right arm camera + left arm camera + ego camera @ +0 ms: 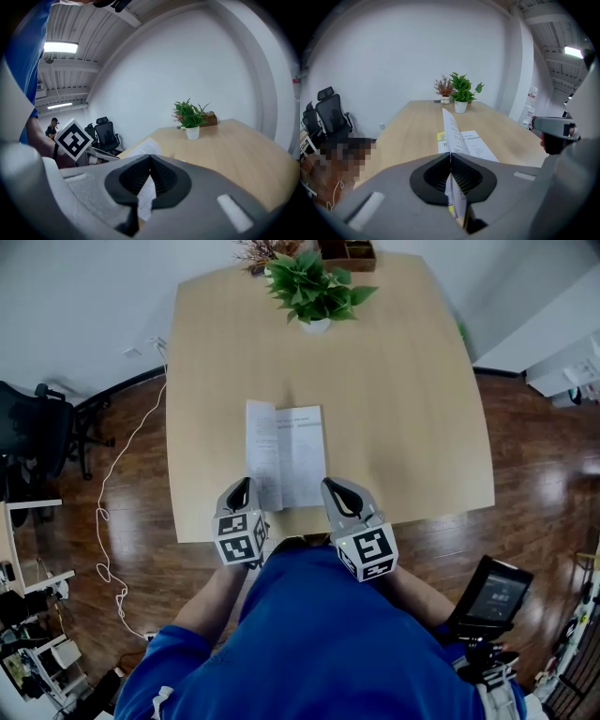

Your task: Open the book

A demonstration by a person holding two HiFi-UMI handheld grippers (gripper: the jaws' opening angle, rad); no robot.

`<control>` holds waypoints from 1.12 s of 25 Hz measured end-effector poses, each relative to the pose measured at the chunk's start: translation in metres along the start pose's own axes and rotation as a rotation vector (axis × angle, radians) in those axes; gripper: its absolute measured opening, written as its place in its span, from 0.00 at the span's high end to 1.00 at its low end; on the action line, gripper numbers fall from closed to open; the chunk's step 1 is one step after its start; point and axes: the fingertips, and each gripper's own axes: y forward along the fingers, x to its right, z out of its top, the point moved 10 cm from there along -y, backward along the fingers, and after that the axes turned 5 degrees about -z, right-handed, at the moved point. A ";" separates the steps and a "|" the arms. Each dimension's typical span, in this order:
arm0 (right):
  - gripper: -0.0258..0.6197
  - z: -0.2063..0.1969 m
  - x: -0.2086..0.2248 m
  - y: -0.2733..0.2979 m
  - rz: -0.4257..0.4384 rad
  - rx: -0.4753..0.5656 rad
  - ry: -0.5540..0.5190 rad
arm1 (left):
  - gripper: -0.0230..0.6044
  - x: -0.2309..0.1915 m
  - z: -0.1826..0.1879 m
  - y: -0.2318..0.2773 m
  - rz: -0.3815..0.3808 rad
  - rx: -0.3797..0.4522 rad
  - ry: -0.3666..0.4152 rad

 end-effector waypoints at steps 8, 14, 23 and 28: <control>0.96 0.006 -0.024 0.005 -0.012 0.000 -0.023 | 0.94 -0.036 -0.009 -0.012 0.016 0.008 -0.045; 0.96 0.008 -0.039 0.012 -0.028 0.002 -0.036 | 0.94 -0.063 -0.015 -0.015 0.031 0.012 -0.074; 0.96 0.012 -0.056 0.028 -0.049 0.000 -0.043 | 0.94 -0.100 -0.022 -0.018 0.054 0.000 -0.103; 0.96 0.011 -0.064 0.038 -0.060 -0.007 -0.042 | 0.94 -0.117 -0.027 -0.017 0.059 -0.016 -0.107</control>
